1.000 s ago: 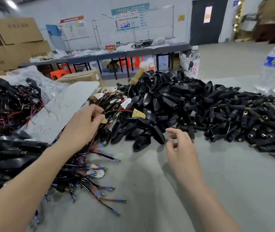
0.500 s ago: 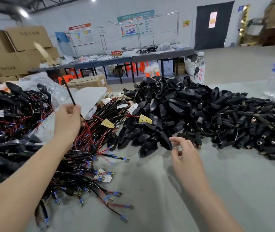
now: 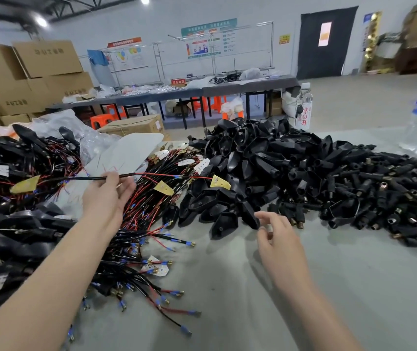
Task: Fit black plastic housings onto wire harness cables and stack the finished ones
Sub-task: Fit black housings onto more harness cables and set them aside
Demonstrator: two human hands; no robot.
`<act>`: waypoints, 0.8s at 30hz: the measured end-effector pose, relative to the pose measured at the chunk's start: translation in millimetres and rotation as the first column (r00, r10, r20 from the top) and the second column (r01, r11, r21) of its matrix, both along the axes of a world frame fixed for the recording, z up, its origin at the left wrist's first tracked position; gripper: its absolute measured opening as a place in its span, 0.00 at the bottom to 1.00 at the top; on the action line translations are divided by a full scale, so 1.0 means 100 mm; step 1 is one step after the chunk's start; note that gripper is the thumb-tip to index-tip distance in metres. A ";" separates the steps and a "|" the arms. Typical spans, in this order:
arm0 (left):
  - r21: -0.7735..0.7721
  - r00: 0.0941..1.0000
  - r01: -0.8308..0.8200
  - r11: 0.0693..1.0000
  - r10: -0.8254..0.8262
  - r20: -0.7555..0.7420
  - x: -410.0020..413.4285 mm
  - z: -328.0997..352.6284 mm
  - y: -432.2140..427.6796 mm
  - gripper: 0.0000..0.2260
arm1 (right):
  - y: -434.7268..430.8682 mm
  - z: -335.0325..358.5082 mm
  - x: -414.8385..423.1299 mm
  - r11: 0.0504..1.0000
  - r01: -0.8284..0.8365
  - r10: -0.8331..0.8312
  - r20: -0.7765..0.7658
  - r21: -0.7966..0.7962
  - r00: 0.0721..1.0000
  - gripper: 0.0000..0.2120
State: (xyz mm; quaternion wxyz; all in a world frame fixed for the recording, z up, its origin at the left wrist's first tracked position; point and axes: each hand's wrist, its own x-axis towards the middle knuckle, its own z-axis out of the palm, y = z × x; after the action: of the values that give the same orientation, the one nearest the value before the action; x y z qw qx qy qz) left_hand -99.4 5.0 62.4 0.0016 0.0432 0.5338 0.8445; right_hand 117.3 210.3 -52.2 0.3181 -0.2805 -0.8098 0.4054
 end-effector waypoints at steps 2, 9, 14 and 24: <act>0.009 0.999 0.051 0.999 -0.050 -0.011 0.25 -0.09 0.11 0.04 | -0.01 -0.01 0.00 1.000 -0.002 0.001 0.021 0.006 1.000 0.14; -0.103 0.991 0.082 0.991 -0.092 -0.092 1.17 -0.80 0.57 0.04 | -0.01 -0.03 0.03 1.000 -0.025 0.024 0.081 0.013 0.996 0.15; -0.186 0.986 0.079 0.979 -0.105 -0.133 1.35 -0.97 0.58 0.05 | 0.10 0.02 -0.08 1.000 -0.006 0.009 0.119 -0.027 0.993 0.19; -0.140 0.985 0.043 0.989 -0.066 -0.162 1.38 -0.86 0.50 0.04 | 0.29 0.28 -0.39 0.994 0.056 -0.092 0.413 0.098 0.906 0.10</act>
State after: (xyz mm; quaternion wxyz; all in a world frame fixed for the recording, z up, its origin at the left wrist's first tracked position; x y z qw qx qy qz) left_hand 38.3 55.2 -23.2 -0.0166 0.1278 0.5871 0.7992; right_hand 78.7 239.5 -23.7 0.1646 -0.3776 -0.8641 0.2894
